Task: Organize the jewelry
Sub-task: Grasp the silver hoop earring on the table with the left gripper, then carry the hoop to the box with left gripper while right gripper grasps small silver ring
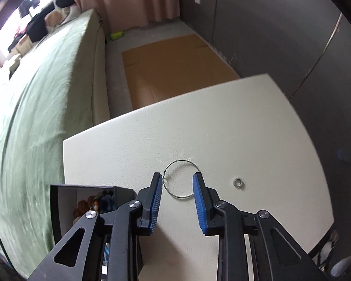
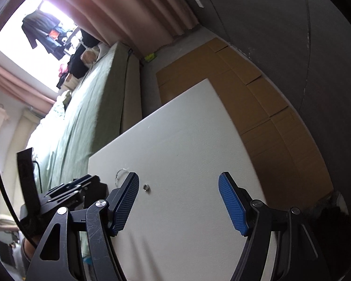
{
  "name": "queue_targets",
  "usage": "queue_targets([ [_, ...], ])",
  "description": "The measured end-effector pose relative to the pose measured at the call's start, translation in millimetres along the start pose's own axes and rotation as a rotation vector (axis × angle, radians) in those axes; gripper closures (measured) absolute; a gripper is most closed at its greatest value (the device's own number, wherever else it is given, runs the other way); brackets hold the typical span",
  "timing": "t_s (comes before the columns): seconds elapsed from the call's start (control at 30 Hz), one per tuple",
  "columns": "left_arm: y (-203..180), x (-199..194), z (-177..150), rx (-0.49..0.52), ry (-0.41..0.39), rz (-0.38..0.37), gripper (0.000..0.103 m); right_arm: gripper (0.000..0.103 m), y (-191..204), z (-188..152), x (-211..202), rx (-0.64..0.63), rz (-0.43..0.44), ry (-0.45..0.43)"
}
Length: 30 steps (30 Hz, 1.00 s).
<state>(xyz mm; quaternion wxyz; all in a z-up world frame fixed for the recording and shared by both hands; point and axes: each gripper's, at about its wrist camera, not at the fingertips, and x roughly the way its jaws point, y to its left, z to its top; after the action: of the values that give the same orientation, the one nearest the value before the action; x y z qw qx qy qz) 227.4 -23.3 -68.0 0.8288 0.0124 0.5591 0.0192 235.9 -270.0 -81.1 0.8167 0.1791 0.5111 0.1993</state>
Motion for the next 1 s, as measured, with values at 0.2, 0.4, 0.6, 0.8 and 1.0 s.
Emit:
queue_targets([
  [0.2, -1, 29, 4, 0.003, 0.081, 0.037, 0.086, 0.032, -9, 3, -1, 0.028, 0.001, 0.002],
  [0.4, 5, 47, 8, -0.009, 0.117, 0.068, 0.086, 0.032, -12, 4, -2, 0.051, 0.016, -0.007],
  [0.6, 7, 60, 13, -0.018, 0.139, 0.056, 0.093, 0.032, -10, 7, 1, 0.053, 0.026, -0.003],
  [0.8, 9, 61, 11, -0.036, 0.125, 0.025, 0.101, 0.032, -6, 4, 3, 0.048, 0.029, 0.001],
  [1.0, 14, 42, 3, -0.062, 0.073, -0.014, 0.101, 0.032, 4, 3, 11, 0.016, 0.028, 0.020],
])
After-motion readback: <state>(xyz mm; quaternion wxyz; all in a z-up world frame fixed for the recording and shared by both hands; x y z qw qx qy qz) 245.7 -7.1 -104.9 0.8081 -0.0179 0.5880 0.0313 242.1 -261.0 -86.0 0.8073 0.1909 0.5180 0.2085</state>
